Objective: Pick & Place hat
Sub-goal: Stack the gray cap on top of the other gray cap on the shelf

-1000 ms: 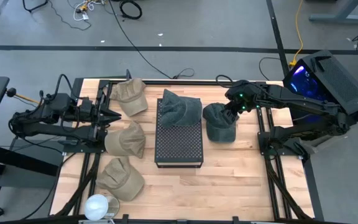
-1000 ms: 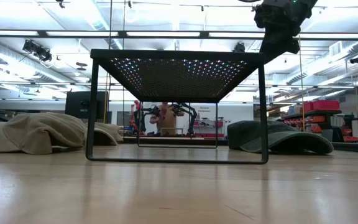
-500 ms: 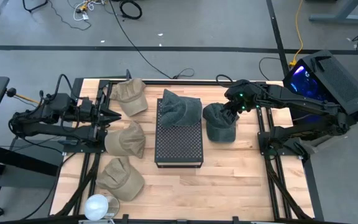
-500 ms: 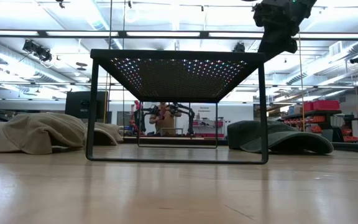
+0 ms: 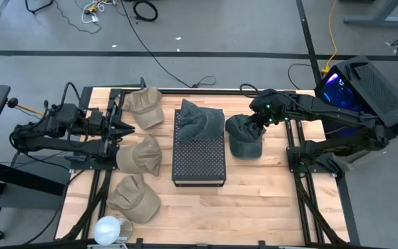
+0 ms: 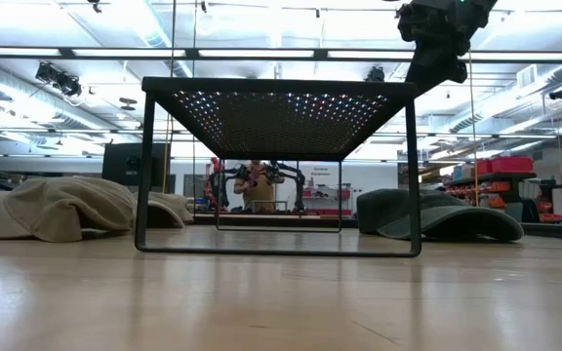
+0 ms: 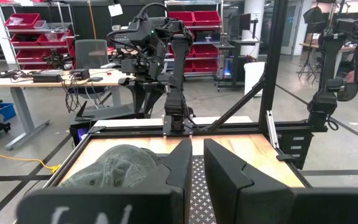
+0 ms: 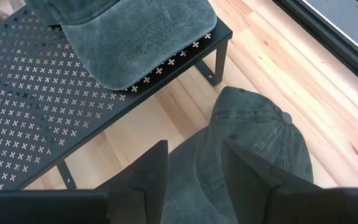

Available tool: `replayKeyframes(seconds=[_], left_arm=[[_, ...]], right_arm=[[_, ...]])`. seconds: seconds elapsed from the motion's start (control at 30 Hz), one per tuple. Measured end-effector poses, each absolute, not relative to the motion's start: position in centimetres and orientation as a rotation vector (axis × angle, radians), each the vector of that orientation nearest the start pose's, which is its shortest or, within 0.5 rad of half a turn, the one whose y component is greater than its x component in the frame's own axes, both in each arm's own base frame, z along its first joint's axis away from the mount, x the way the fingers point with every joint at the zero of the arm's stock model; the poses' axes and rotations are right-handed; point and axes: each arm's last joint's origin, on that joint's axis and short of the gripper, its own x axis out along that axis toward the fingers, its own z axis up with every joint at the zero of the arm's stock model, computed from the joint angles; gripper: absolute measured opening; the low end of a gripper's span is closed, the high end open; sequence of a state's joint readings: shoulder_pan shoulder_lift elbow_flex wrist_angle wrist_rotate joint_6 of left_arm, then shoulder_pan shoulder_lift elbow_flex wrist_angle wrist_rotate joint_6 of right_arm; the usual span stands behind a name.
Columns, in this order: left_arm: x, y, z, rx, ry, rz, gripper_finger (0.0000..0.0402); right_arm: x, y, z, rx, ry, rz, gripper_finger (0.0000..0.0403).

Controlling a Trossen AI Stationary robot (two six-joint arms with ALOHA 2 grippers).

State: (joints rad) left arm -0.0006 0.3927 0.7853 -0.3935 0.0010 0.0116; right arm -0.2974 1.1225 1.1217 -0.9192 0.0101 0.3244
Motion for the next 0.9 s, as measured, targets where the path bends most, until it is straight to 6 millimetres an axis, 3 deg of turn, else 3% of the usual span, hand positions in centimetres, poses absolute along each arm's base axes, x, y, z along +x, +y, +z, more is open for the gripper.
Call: replayKeyframes(seconds=[0.37, 0.9], left_arm=[[7.6, 0.0, 35.4, 0.012, 0.000, -0.001, 0.0048], [7.6, 0.0, 35.4, 0.012, 0.001, -0.001, 0.0048]], right_arm=[[20.0, -6.2, 32.4, 0.443, 0.857, -0.462, 0.0153], [18.8, -7.1, 31.7, 0.589, 0.888, -0.768, 0.0153]])
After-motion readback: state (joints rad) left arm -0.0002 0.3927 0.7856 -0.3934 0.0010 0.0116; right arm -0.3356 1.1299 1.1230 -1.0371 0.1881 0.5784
